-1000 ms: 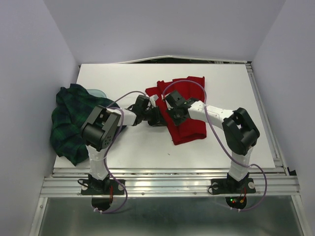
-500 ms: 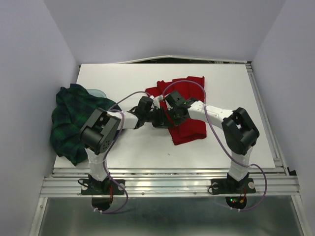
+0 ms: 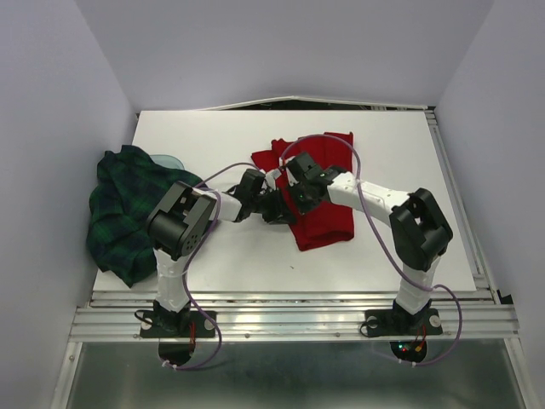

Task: Fold and stack the skirts
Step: Fold the skirt

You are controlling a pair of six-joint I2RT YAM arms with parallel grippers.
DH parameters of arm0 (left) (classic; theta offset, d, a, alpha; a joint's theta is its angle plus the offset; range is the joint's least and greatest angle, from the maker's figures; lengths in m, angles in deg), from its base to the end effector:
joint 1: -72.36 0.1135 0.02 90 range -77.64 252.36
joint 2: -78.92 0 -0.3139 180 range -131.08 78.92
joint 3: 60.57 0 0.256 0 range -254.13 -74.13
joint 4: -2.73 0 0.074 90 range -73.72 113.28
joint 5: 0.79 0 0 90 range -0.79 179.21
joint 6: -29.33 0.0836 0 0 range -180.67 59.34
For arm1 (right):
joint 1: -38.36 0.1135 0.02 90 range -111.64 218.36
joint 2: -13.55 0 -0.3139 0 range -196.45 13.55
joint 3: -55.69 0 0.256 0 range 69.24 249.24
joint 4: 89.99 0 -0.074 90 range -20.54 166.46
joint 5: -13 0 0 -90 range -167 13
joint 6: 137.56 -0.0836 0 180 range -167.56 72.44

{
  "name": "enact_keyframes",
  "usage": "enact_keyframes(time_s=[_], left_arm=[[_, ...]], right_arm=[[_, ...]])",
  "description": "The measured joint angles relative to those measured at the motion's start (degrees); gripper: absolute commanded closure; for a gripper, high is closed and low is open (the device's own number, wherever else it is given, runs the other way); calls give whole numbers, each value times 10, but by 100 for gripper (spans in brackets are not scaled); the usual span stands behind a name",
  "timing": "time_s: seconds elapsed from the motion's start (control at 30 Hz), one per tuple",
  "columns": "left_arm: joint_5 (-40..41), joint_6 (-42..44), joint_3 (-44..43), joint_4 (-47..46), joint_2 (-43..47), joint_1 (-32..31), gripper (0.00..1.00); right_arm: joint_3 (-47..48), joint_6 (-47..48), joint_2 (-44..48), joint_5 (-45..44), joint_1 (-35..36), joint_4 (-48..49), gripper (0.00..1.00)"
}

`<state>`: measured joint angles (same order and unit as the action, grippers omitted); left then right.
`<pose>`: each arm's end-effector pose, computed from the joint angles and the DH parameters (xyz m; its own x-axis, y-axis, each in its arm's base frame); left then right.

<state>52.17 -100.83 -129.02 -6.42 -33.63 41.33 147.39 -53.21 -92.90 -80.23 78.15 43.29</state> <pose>0.3507 -0.2697 0.1446 -0.9134 -0.0513 -0.4039 0.3212 0.5187 -0.7923 0.3347 0.2726 0.2110 -0.7327 -0.4823 -0.4802 -0.5488 0.8359 -0.0022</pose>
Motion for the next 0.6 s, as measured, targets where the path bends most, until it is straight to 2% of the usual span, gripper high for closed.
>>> enact_keyframes(time_s=[0.6], left_arm=[[1,0,-1,2,0,0,87]], right_arm=[[21,-53,6,99,-1,-12,99]])
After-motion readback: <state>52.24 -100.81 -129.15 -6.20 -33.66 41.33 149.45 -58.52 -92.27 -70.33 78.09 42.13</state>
